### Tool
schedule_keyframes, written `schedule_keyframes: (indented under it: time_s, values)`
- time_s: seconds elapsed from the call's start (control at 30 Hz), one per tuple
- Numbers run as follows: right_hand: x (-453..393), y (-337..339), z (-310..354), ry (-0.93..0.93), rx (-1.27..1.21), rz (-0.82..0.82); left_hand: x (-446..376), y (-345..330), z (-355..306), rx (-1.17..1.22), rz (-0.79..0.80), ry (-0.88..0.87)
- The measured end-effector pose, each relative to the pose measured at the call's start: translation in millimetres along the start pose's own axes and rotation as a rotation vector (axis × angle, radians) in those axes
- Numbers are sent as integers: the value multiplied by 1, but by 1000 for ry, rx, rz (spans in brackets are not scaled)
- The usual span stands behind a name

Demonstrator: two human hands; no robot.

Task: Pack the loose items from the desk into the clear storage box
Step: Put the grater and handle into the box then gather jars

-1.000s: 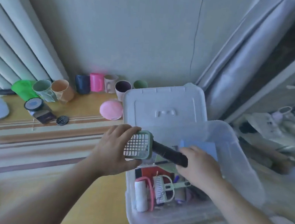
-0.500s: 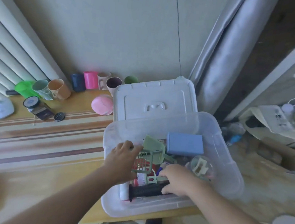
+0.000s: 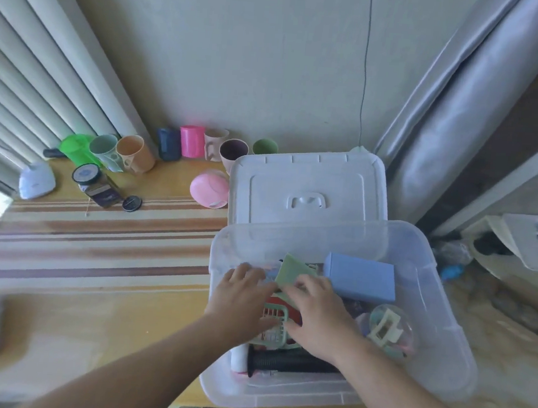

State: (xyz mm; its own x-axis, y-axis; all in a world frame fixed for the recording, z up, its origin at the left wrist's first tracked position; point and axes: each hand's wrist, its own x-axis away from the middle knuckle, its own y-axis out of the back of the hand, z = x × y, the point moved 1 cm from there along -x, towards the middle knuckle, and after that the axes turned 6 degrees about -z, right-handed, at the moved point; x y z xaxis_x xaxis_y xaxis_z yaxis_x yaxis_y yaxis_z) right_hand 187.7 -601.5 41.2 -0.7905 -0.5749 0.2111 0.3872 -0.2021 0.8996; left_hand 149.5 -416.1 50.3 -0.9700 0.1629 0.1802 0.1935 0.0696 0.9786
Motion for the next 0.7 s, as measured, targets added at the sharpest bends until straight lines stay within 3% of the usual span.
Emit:
schedule_keyframes:
  time_s: [0.13,0.27,0.37,0.5,0.7]
  values:
    - [-33,8,17,60,8,-166,5,26,53,131,-375,58]
    - [-88,19,58,166,-53,-378,23,30,151,223,-505,318]
    - [-142,18,111,270,-71,-419,47,17,235,209,-421,510]
    - [-223,-15,195,327,-67,-308,76,-9,340,226,-246,684]
    - [-365,-107,291,260,-108,-29,78,-49,477,131,-40,653]
